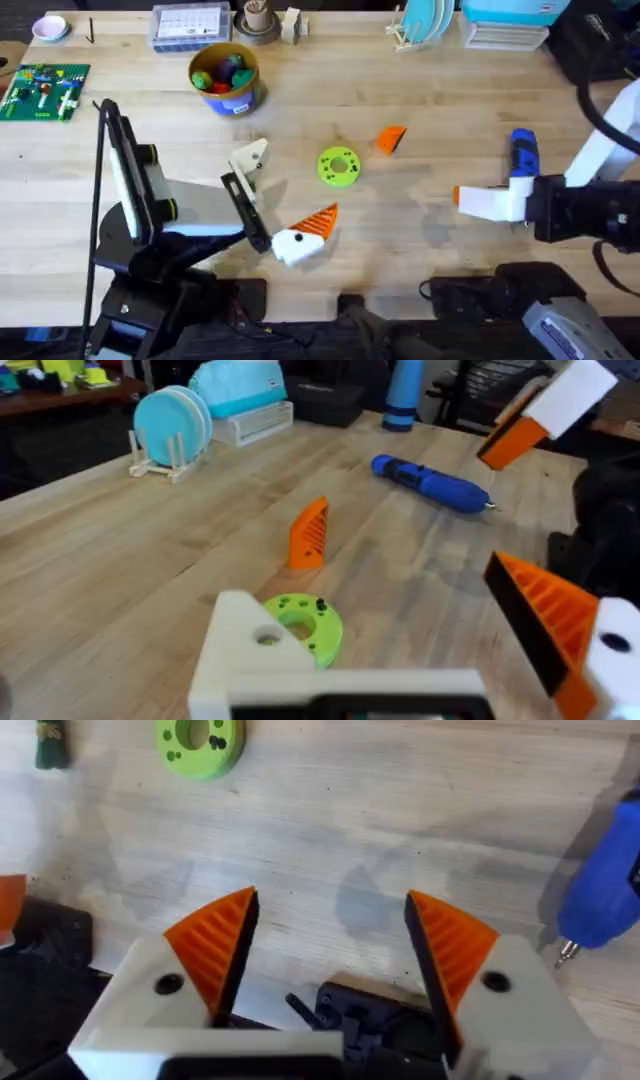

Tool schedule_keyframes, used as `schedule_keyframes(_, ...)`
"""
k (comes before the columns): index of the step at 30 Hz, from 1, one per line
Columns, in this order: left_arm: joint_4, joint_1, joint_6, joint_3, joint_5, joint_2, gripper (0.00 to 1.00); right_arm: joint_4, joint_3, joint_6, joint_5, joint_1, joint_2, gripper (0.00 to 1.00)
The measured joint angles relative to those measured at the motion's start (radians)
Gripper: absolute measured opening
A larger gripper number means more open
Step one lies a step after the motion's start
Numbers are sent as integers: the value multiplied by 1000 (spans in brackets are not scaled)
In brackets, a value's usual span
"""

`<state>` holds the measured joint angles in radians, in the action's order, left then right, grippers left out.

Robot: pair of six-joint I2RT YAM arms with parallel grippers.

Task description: Pick up the gripper from the table and insert it into the empty holder that is missing its gripper. Then pick up a screw, insert it into the mounting hole, and use the screwdriver to tighten it. Finally, clean up the table by picking up the vegetable and placing it into the bucket.

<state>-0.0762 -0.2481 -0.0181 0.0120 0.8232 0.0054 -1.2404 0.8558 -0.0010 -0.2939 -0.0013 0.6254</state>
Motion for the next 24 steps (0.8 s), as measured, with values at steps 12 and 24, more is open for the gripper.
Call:
schedule_keyframes(12, -6, 0, 3, 0, 65, 0, 993, 40, 0, 107, -33, 0, 0, 924)
schedule_keyframes(24, -6, 0, 3, 0, 72, 0, 993, 239, 1, 95, -56, 3, 176, 925)
